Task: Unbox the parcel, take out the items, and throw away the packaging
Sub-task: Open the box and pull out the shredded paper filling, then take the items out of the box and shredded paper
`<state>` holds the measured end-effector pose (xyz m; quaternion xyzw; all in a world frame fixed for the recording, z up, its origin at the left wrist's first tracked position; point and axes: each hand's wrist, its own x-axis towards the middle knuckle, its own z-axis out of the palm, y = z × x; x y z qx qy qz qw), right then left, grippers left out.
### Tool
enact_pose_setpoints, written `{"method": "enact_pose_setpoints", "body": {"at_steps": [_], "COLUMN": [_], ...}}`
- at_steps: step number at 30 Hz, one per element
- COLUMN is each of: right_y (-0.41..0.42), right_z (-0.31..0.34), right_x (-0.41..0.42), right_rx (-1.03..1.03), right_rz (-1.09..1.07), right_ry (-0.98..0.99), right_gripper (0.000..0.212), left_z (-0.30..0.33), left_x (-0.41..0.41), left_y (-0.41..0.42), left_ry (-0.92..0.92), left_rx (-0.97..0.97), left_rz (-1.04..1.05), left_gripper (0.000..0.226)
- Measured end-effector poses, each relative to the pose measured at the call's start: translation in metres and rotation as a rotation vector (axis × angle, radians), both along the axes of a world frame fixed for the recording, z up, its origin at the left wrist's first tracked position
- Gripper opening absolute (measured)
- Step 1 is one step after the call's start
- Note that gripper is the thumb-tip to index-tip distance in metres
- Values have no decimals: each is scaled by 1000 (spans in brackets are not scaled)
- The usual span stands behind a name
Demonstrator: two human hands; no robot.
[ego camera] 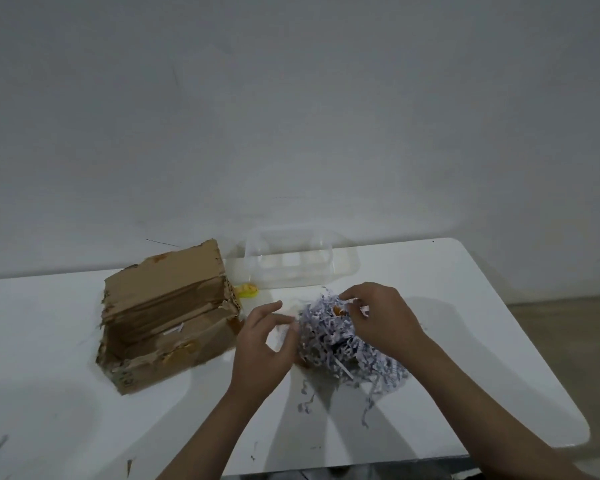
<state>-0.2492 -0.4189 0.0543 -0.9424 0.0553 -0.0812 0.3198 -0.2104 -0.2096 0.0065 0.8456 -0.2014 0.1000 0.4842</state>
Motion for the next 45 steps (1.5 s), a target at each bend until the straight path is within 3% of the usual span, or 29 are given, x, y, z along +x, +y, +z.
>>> {"method": "enact_pose_setpoints", "body": {"at_steps": [4,7,12,15,21,26,28,32,38,41,45], "right_y": [40,78,150,187,211,215,221,225,230,229,223], "right_z": [-2,1,3,-3,-40,-55,-53,-46,-41,-41,-44], "right_x": [21,43,87,114,136,119,114,121,127,128,124], "right_rx": [84,139,138,144,38,-151,-232,-282,-295,-294,-81], "right_rz": [96,166,325,386,252,39,-40,-124,-125,-102,14], "right_ry": [-66,-84,-128,-137,-34,-185,-116,230,433,431,348], "right_gripper": [23,23,22,24,25,15,9,17,12,9,30], "left_z": [5,13,24,18,-8,-26,-26,-28,-32,-32,-32], "left_x": [14,26,45,61,87,88,85,81,83,85,84], "left_y": [35,72,147,190,231,233,229,229,232,233,232], "left_ry": [-11,-46,-126,-78,-10,40,30,19,29,35,24], "left_rx": [26,40,62,130,324,330,289,214,146,114,68], "left_rz": [60,138,294,328,216,78,52,37,35,33,35], "left_gripper": [27,25,35,47,71,86,89,97,105,108,110]}}
